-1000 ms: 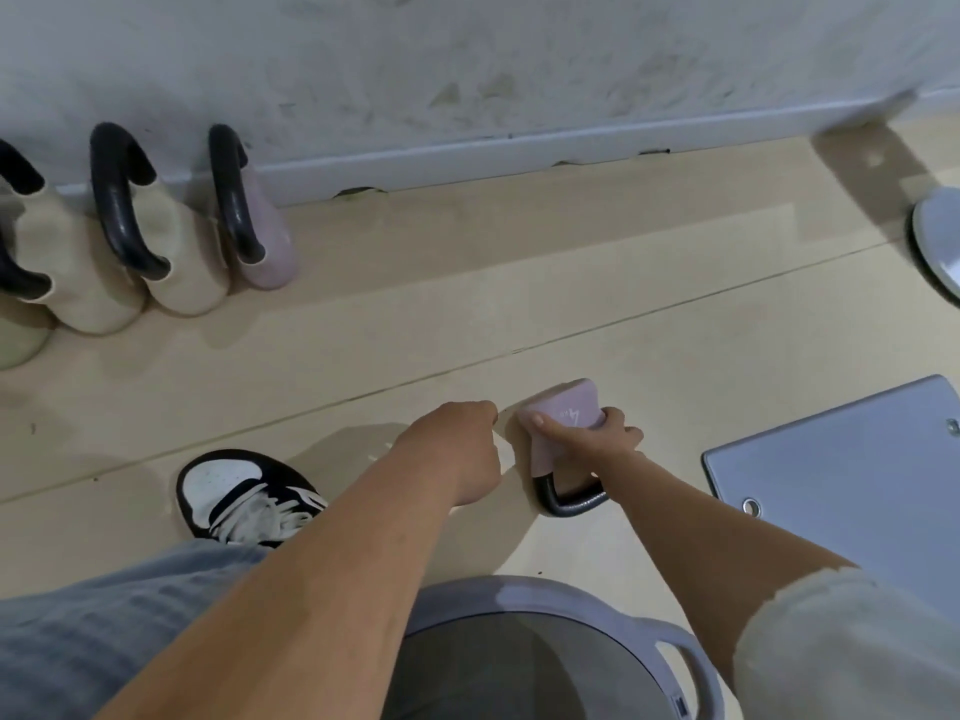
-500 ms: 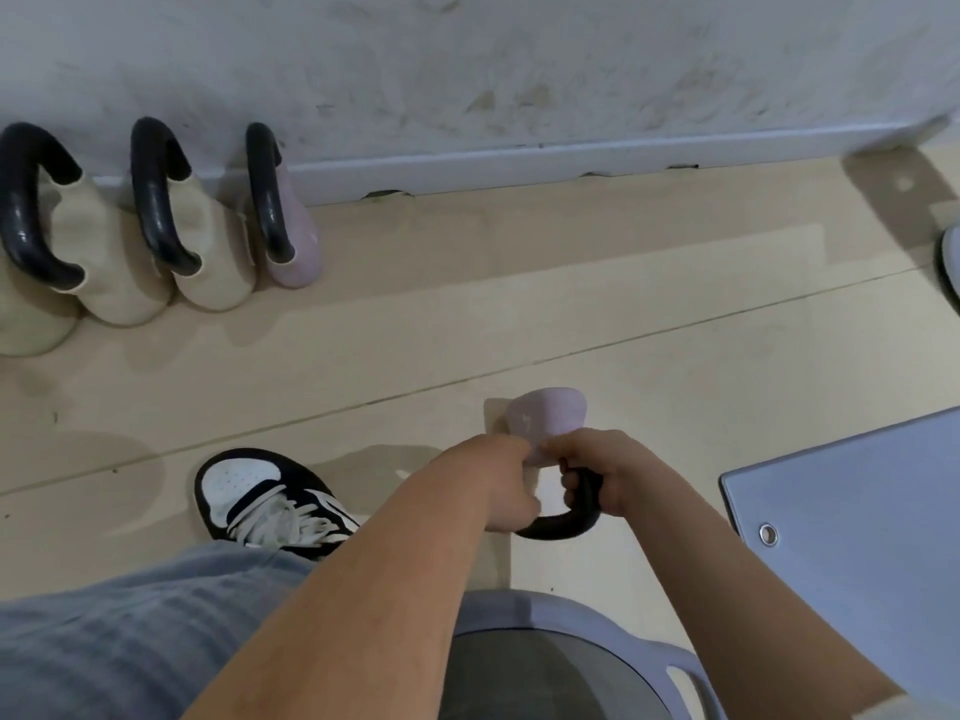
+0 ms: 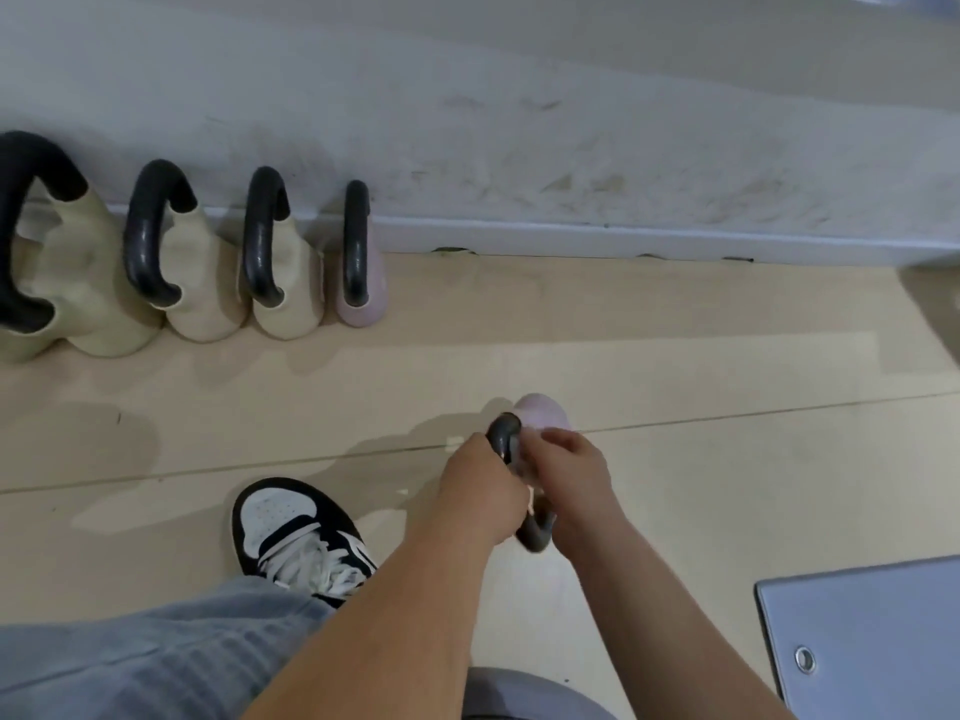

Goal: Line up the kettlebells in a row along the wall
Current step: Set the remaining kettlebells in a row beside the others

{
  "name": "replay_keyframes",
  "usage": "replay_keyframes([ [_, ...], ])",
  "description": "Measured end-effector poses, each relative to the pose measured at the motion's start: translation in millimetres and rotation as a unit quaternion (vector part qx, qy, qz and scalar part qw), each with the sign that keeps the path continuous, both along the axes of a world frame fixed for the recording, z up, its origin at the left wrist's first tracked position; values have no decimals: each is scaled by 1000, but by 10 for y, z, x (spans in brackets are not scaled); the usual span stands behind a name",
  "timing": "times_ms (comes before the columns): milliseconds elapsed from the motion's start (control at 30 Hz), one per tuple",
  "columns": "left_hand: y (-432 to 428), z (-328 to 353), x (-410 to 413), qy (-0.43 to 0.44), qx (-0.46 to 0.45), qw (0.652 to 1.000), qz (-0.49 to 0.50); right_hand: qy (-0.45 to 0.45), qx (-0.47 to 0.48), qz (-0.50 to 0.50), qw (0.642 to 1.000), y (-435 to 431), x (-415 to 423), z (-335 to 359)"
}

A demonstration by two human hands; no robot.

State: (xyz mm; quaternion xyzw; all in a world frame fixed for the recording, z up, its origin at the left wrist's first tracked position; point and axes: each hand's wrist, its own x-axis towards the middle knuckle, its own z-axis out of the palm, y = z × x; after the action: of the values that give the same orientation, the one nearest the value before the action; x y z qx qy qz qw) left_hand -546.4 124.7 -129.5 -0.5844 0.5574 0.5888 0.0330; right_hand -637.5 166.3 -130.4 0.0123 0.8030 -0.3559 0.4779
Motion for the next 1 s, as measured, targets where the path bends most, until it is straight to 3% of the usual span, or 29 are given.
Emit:
replay_keyframes([
  [100,-41,79,-31,48,67,988,134,50,-31,57,997,96,129,-12],
  [200,-182,207,-123,69,111,971,198,1,-44,114,993,-159,97,94],
  [300,-342,389,-214,147,158,947,239,-25,-47,107,993,-515,-46,254],
  [467,-830,654,-145,166,74,972,151,-28,-45,60,997,-1209,-287,503],
  [633,-1088,530,8,198,19,972,124,-50,-68,46,995,-1740,-145,503],
  [833,-1409,408,196,185,-15,976,115,-85,-89,110,986,-2250,117,375],
  [1000,-1516,333,302,153,-29,982,103,-22,-122,178,976,-2401,215,277],
])
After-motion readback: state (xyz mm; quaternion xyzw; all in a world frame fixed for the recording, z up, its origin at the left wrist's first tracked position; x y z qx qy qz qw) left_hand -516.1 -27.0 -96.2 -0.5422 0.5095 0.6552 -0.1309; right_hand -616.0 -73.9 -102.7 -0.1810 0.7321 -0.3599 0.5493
